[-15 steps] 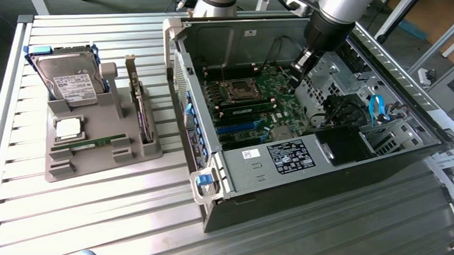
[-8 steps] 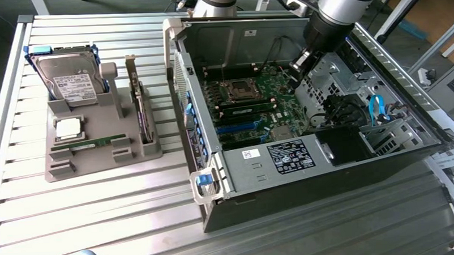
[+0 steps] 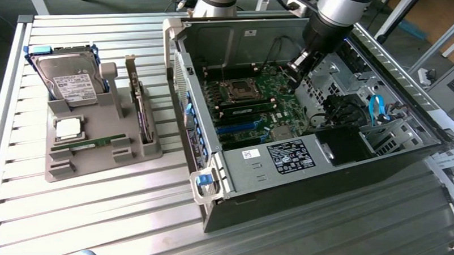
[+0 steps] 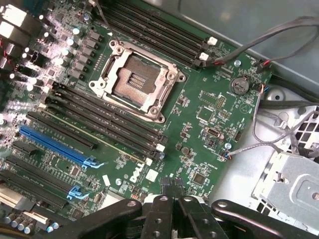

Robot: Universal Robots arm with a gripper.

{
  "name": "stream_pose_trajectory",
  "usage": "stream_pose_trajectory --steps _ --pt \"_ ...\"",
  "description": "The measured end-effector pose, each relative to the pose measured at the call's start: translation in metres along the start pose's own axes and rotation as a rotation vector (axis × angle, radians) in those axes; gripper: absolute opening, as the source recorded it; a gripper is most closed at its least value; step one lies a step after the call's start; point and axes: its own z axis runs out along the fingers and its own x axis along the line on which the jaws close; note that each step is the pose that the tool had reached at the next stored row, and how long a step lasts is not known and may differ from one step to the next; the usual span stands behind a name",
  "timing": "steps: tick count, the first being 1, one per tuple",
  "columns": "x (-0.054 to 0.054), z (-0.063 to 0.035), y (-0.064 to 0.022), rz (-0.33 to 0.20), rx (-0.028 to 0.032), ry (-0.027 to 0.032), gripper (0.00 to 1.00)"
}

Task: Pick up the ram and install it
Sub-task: 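Press down the ram until it locks into place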

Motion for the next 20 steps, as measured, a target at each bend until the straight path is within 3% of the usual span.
stream_pose_trajectory --steps 20 --pt "0.0013 0.0046 0.0006 0.123 -0.0017 -0.0026 0.11"
